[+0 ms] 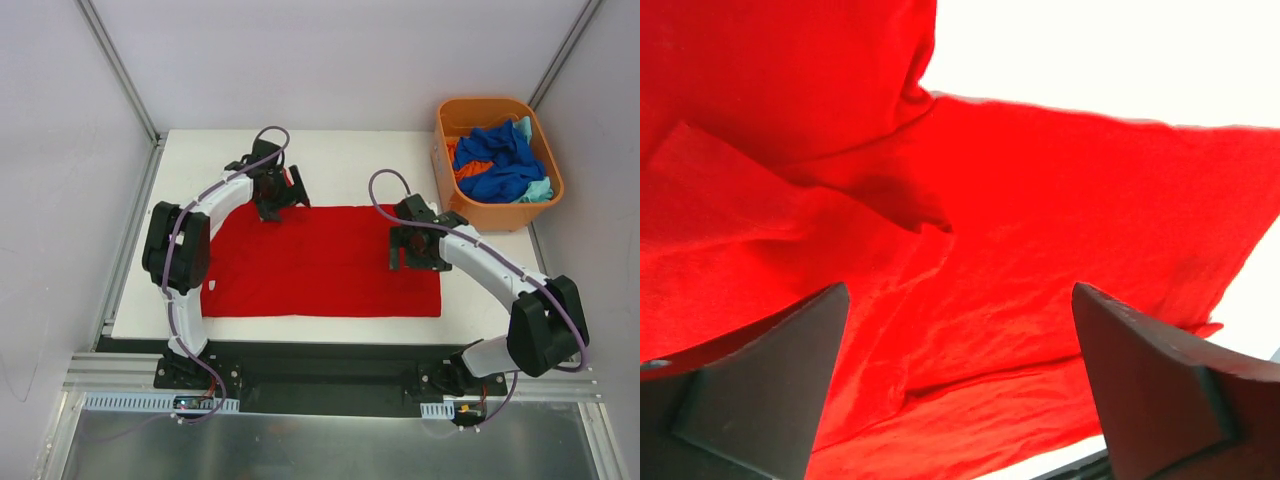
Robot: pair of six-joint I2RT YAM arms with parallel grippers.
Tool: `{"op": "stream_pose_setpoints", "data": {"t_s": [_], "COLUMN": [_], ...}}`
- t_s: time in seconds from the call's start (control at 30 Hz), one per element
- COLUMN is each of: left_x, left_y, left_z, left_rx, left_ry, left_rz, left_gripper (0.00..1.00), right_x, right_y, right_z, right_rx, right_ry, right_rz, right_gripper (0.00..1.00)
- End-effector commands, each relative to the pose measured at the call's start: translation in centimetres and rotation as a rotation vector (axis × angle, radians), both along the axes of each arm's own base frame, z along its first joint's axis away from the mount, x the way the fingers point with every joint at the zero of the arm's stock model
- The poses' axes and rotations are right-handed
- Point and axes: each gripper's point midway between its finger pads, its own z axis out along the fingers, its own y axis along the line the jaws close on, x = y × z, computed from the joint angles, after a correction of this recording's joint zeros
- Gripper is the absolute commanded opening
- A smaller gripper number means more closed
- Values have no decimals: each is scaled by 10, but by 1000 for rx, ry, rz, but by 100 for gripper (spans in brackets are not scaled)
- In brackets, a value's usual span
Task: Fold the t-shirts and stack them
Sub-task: Fold the flattened tshirt in 1/3 of the way
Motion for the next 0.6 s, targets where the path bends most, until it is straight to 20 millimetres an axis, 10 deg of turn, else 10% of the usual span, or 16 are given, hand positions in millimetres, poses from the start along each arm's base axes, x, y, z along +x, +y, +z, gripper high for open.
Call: {"op": "stream_pose_setpoints", "data": {"t_s": [0.0, 0.2, 0.43, 0.57], "left_x": [24, 78, 150, 187], "left_y": [2, 47, 121, 131], "left_z": [38, 72, 67, 48], "left_rx": [21, 132, 337, 450], "left_ry": [-126, -262, -305, -343], "left_rz": [-12, 96, 188, 158], "left_gripper": [99, 99, 99, 99], "right_x": [25, 74, 117, 123], "right_y": [-1, 6, 10, 3], "right_z": [26, 56, 63, 49], "right_rx": [-6, 17, 36, 25], "right_ry": [-68, -146, -174, -135], "right_rz": [0, -10, -25, -44], "right_gripper": [97, 97, 97, 97]}}
